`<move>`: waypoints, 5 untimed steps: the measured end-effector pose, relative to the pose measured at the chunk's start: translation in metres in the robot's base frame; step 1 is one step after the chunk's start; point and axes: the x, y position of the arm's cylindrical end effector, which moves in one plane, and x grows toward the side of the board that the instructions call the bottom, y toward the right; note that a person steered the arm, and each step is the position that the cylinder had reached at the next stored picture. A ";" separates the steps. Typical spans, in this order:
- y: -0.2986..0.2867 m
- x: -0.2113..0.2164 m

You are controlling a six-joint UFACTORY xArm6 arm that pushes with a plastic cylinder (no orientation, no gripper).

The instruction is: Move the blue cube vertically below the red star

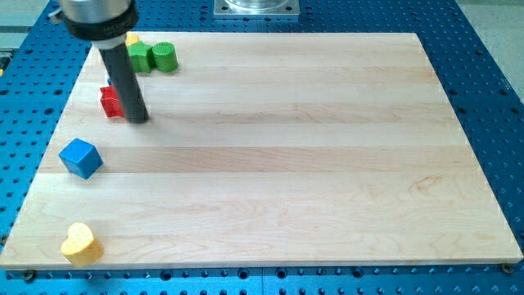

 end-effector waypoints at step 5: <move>-0.002 0.112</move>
